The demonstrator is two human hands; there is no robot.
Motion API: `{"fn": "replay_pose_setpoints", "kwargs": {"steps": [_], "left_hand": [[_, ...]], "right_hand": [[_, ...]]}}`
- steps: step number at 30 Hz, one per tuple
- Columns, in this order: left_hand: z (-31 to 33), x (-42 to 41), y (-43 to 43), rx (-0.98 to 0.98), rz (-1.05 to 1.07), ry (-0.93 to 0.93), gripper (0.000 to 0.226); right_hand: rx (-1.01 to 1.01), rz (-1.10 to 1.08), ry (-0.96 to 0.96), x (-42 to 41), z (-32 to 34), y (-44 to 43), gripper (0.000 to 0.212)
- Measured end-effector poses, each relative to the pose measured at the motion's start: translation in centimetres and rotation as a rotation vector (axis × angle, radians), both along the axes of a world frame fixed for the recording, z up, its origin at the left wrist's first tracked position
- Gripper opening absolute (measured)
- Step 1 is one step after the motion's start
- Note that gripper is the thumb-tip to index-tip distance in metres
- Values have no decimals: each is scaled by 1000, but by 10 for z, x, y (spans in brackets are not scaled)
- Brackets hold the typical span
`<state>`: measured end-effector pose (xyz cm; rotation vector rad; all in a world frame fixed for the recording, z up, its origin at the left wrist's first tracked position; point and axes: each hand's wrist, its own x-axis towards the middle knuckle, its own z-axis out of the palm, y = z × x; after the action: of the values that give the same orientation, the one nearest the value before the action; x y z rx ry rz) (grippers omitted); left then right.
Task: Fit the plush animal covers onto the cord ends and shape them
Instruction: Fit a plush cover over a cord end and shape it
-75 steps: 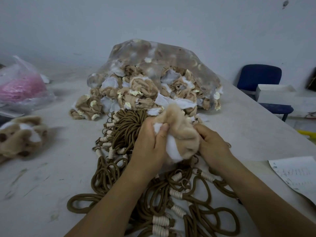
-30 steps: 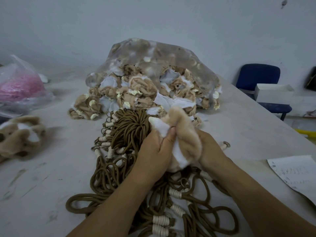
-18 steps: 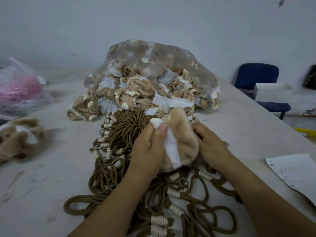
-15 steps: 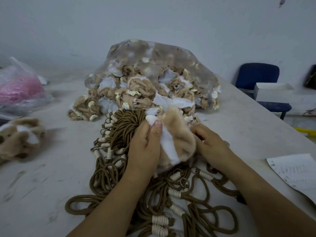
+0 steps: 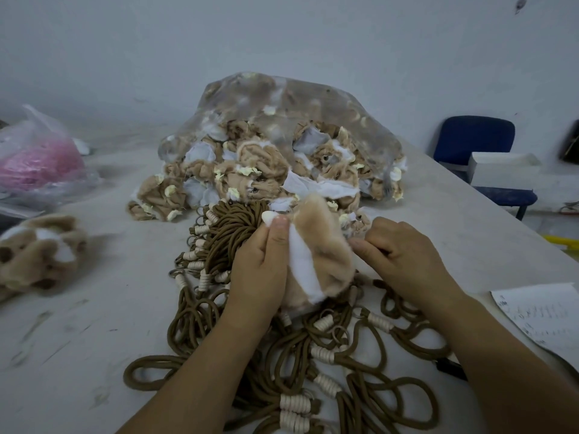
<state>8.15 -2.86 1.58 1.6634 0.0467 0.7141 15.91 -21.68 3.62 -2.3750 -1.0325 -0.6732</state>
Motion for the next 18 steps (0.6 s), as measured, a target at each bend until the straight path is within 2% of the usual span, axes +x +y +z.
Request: {"fn": "replay_pose_setpoints", "kwargs": {"steps": [4, 8, 11, 14, 18], "left_hand": [[1, -4, -6, -16, -146, 117, 54], [2, -4, -8, -23, -139, 117, 69], [3, -3, -10, -4, -105, 68, 64], [2, -3, -9, -14, -66, 32, 63], [1, -2, -6, -4, 0, -43, 42]], "right_hand": [[-31, -33, 18, -4, -1, 5, 51], [-9, -44, 93, -3, -8, 8, 65], [-4, -56, 98, -2, -13, 10, 59], [26, -54, 75, -3, -12, 8, 44], [70, -37, 91, 0, -12, 5, 33]]}}
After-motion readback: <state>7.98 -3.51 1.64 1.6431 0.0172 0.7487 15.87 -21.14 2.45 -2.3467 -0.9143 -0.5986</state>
